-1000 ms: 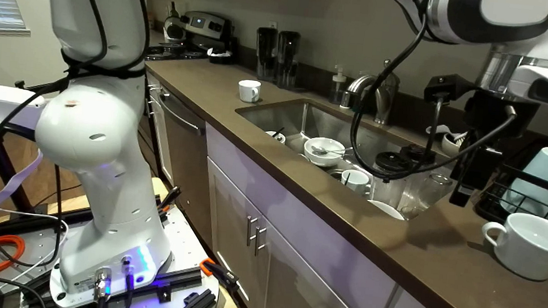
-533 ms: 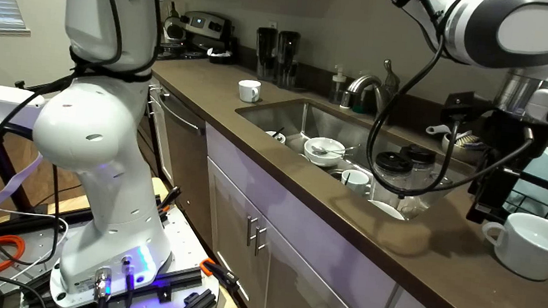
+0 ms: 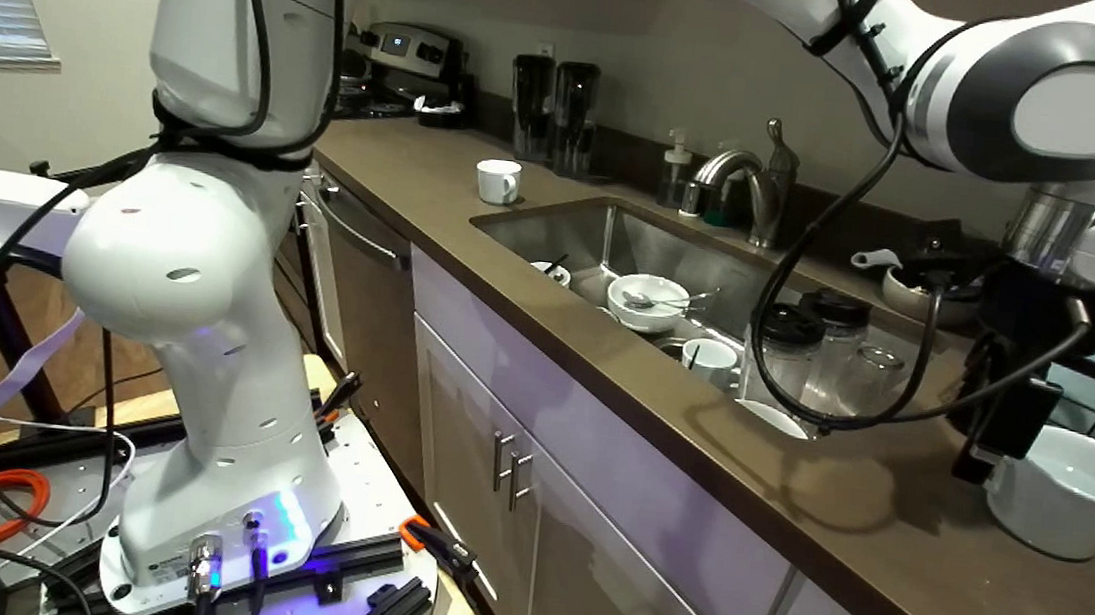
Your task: Pick up the white mug on the right side of the counter, pour the liquid out of the mug into the sink, place the mug on the left side of the counter
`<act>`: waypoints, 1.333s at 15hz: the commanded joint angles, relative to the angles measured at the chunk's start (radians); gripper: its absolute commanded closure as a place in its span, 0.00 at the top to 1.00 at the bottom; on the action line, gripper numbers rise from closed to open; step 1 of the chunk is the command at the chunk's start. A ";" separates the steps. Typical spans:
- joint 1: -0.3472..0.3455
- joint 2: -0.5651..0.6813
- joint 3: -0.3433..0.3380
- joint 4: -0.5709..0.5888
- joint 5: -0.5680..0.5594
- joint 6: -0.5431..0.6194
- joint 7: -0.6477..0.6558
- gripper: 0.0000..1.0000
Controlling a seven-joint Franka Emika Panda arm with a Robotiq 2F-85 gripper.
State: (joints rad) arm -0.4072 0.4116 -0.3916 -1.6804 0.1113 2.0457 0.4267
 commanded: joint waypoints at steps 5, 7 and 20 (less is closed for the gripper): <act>-0.001 0.004 0.002 0.006 0.000 -0.004 0.000 1.00; -0.003 0.014 0.004 0.018 0.000 -0.013 -0.005 1.00; -0.067 0.124 0.030 0.158 0.033 -0.072 -0.098 1.00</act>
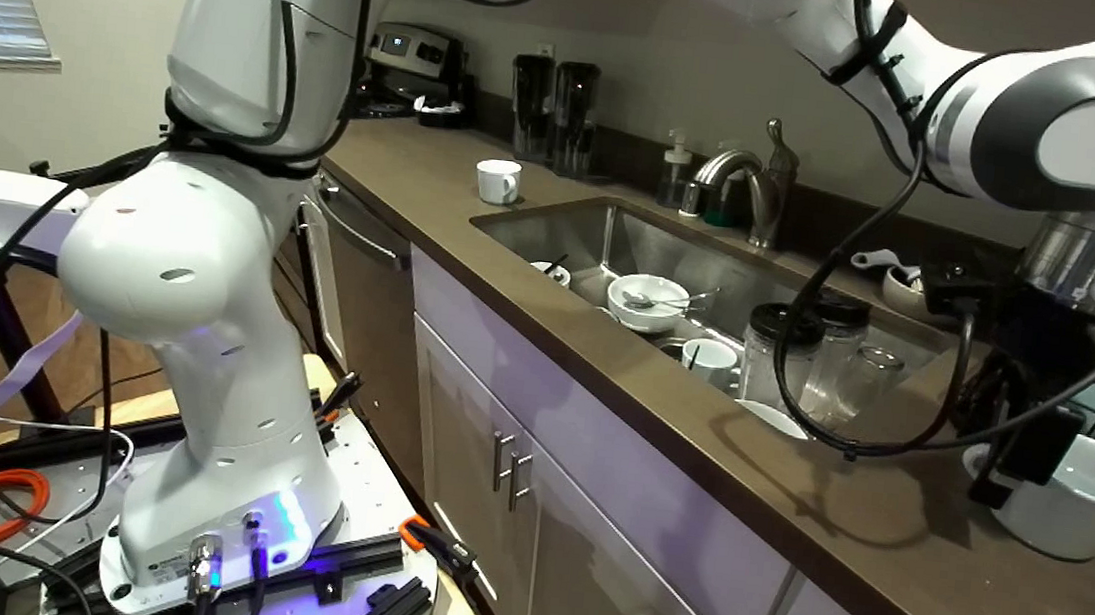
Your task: Pick up the white mug on the right side of the counter, pour the liquid out of the mug into the sink, place the mug on the left side of the counter
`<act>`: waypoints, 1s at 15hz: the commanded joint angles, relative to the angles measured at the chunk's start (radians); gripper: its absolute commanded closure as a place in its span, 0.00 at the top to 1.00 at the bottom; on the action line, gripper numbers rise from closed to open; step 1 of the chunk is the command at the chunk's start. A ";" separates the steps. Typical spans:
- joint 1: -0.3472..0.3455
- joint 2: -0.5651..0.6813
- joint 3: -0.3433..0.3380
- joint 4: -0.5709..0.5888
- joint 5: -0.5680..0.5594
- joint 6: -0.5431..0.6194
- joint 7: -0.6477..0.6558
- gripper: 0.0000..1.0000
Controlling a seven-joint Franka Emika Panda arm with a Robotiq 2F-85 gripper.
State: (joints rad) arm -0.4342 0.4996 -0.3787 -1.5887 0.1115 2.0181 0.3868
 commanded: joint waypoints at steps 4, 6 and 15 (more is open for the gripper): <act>-0.072 0.057 0.025 0.100 0.045 -0.073 -0.082 1.00; -0.081 0.058 0.029 0.104 0.055 -0.086 -0.089 1.00; -0.081 0.054 0.036 0.091 0.060 -0.100 -0.097 0.74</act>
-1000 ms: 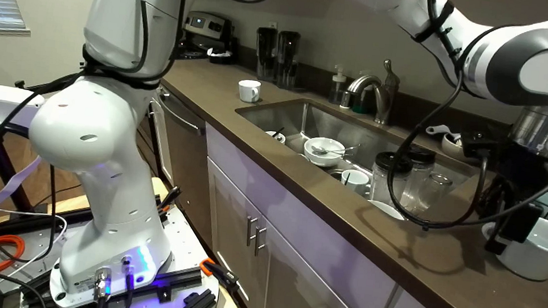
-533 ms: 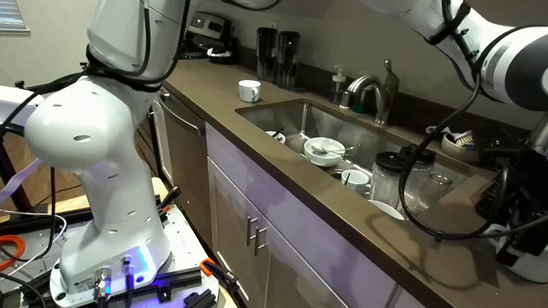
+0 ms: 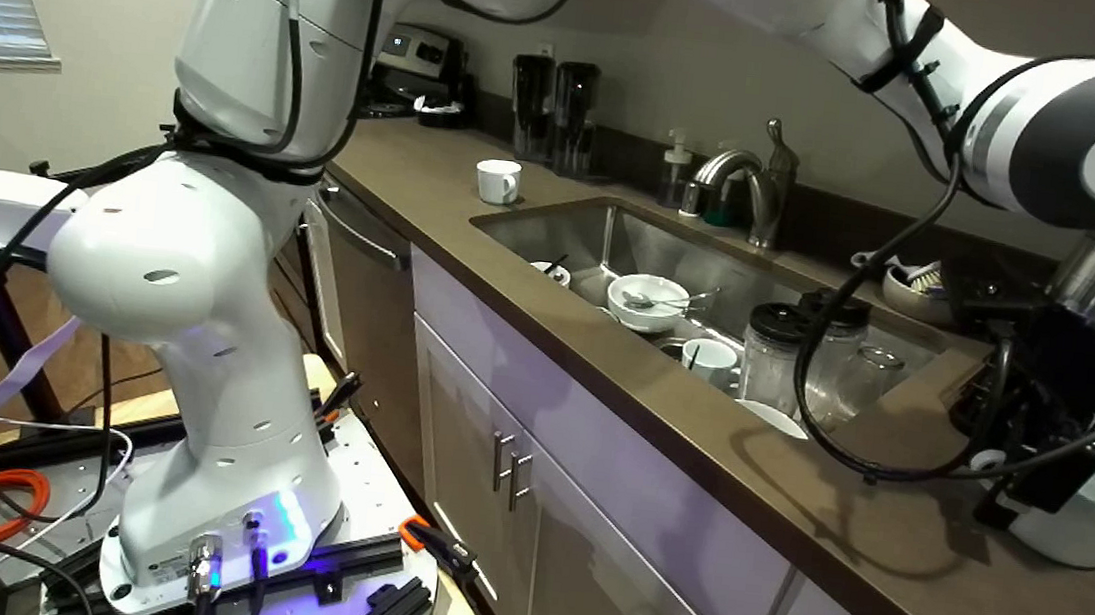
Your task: Pick up the white mug on the right side of the counter, pour the liquid out of the mug into the sink, place the mug on the left side of the counter
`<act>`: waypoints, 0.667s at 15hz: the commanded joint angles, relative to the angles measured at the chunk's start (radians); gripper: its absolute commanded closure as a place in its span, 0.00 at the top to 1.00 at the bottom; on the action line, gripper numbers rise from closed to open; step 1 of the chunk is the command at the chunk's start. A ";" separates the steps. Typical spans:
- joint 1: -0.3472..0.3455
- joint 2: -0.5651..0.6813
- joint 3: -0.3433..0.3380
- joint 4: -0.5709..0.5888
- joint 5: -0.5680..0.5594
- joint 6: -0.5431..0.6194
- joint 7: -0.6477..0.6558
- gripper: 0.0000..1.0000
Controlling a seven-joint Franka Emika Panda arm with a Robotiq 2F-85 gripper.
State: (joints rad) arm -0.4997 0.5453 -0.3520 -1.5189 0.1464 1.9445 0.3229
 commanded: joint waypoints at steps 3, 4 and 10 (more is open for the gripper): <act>-0.016 0.008 0.009 0.023 0.025 -0.027 -0.034 0.70; -0.016 0.008 0.009 0.025 0.024 -0.028 -0.034 0.66; -0.015 0.003 0.006 0.027 0.020 -0.025 -0.034 0.72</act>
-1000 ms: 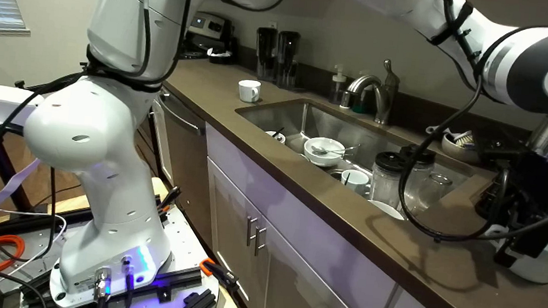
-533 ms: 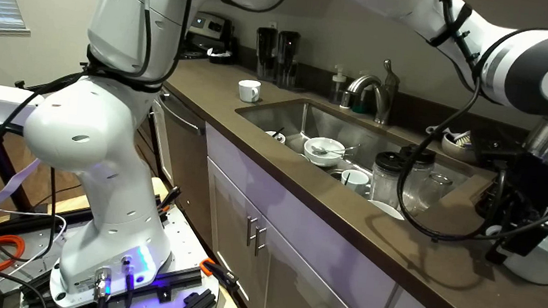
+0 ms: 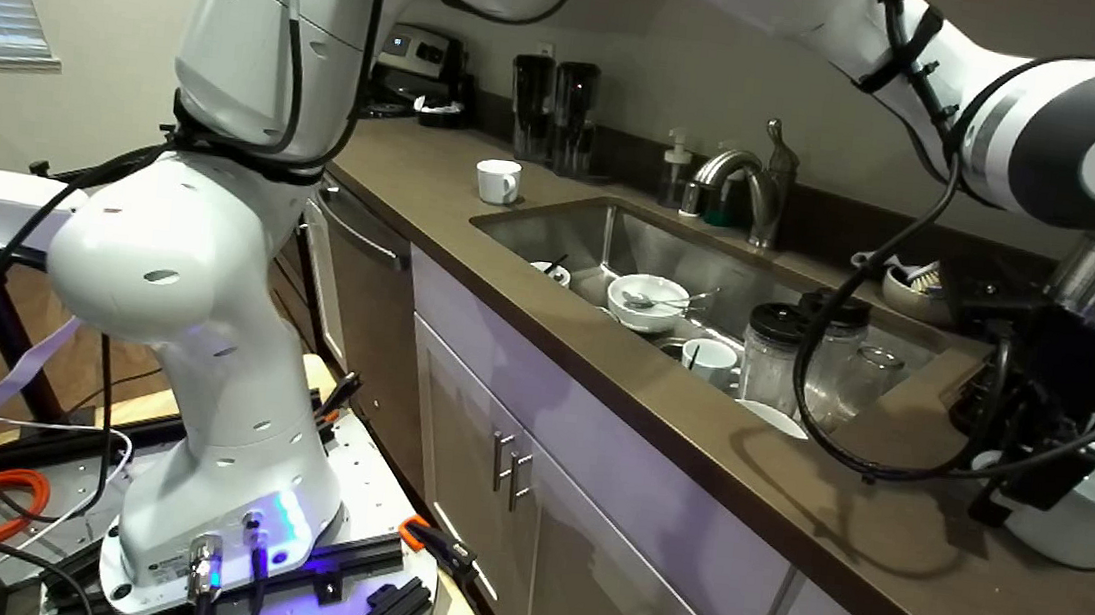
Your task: Pick up the white mug on the right side of the counter, pour the liquid out of the mug into the sink, place the mug on the left side of the counter
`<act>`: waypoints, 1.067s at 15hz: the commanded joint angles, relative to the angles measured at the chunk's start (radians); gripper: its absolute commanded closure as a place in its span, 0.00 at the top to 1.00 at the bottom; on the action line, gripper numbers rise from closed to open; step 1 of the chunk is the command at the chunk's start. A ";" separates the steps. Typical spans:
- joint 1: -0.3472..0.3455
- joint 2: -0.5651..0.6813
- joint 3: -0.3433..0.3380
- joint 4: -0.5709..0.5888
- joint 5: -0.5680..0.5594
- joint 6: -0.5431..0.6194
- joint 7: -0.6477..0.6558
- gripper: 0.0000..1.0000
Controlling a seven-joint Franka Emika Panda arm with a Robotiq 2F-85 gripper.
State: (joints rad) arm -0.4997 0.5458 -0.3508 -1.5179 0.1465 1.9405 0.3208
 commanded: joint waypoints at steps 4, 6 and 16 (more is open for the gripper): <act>-0.016 -0.003 0.003 0.033 0.019 -0.017 -0.029 0.61; -0.014 -0.008 0.002 0.027 0.018 -0.012 -0.029 0.56; -0.015 -0.010 0.002 0.022 0.018 -0.008 -0.029 0.05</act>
State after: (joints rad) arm -0.5021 0.5444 -0.3526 -1.4995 0.1465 1.9405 0.3206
